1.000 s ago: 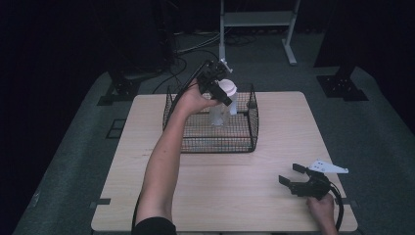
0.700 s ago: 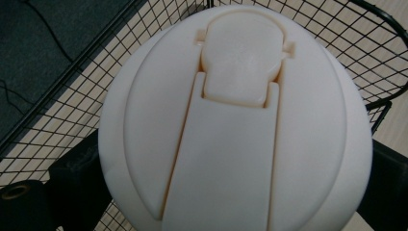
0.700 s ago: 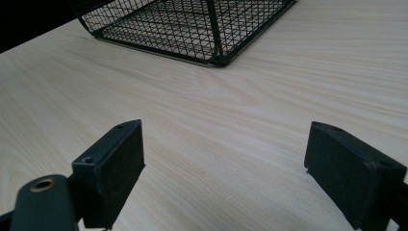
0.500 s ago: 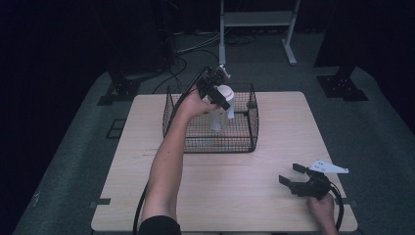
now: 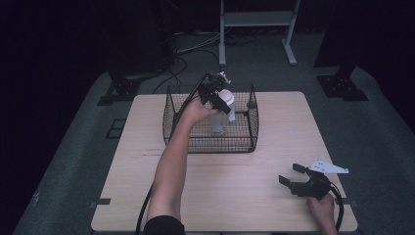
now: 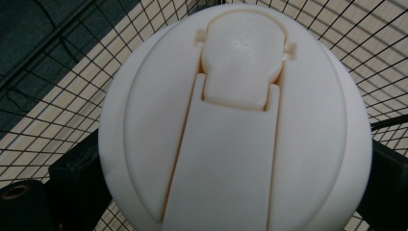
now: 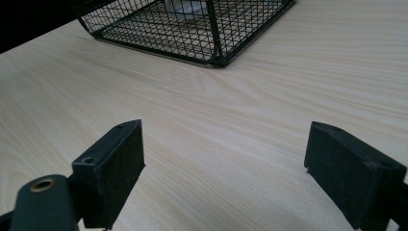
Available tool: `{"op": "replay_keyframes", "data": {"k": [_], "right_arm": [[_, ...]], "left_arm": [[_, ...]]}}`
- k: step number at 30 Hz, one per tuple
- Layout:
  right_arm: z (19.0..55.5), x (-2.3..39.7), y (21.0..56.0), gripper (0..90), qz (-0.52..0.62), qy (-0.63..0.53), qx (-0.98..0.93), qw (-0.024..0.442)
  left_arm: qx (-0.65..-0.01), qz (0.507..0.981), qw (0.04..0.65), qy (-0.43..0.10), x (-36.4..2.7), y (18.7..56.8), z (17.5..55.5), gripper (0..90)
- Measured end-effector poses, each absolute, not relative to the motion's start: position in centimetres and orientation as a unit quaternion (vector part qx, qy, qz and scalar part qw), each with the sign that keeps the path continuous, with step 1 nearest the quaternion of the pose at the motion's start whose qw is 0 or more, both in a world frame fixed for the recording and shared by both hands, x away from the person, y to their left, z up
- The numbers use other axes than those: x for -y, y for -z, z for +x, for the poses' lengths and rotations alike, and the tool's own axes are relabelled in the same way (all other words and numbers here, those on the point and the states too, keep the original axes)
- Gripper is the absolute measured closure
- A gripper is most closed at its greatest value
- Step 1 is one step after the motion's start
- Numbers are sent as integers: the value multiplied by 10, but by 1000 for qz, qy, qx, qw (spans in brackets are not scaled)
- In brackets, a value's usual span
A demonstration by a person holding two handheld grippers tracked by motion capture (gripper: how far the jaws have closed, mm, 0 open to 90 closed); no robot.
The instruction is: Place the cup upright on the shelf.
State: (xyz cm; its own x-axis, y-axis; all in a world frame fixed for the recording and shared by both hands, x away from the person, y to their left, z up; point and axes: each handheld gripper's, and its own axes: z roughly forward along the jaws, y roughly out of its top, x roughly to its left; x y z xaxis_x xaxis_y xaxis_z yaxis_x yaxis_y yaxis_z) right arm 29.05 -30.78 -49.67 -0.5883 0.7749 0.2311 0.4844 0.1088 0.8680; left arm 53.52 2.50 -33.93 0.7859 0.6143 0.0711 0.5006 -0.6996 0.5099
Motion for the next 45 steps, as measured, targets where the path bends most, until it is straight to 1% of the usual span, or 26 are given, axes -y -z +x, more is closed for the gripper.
{"op": "replay_keyframes", "data": {"k": [3,5,15,35,45], "right_arm": [[290,308,497,129,431,-510,-731,142],[291,308,497,129,430,-511,-731,143],[291,307,497,129,430,-510,-732,143],[291,306,497,129,430,-506,-734,142],[291,306,497,129,429,-506,-735,142]], "left_arm": [[-305,909,259,-118,-30,342,534,52],[-302,909,260,-121,-32,344,532,51],[-297,912,254,-124,-34,344,527,50],[-297,909,264,-128,-36,345,524,45],[-295,907,266,-136,-37,344,522,5]]}}
